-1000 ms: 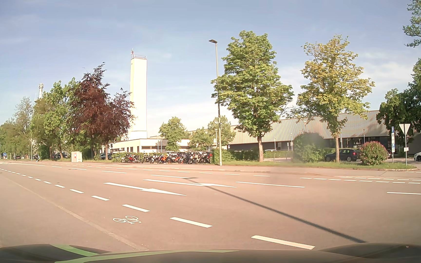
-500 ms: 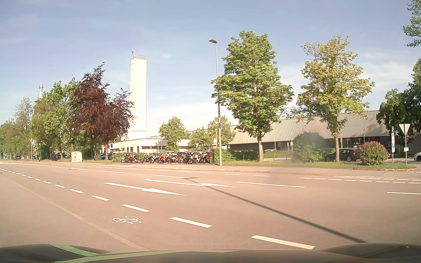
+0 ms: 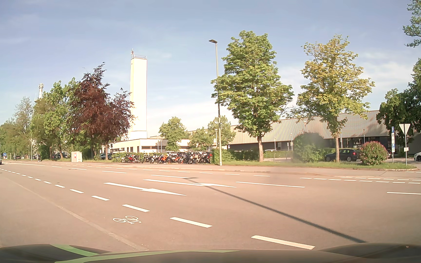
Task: Follow the waypoints while adhering to traffic rules and regulations
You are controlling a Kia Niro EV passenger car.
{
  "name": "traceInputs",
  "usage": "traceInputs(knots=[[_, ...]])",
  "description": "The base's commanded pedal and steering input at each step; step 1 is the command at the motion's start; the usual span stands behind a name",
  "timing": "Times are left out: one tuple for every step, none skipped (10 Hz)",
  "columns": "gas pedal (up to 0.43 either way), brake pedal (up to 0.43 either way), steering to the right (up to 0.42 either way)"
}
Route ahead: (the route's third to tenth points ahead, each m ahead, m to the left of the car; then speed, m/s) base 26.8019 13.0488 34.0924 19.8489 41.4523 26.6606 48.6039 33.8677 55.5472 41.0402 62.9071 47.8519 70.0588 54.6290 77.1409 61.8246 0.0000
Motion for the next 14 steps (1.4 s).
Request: traceInputs(knots=[[0.000, 0.341, 0.349], [0.000, 0.348, 0.349], [0.000, 0.341, 0.349], [0.000, 0.348, 0.349], [0.000, 0.348, 0.349], [0.000, 0.348, 0.349], [0.000, 0.348, 0.349], [0.000, 0.348, 0.349], [0.000, 0.341, 0.349], [0.000, 0.348, 0.349], [0.000, 0.341, 0.349], [0.000, 0.348, 0.349], [0.000, 0.341, 0.349], [0.000, 0.348, 0.349]])
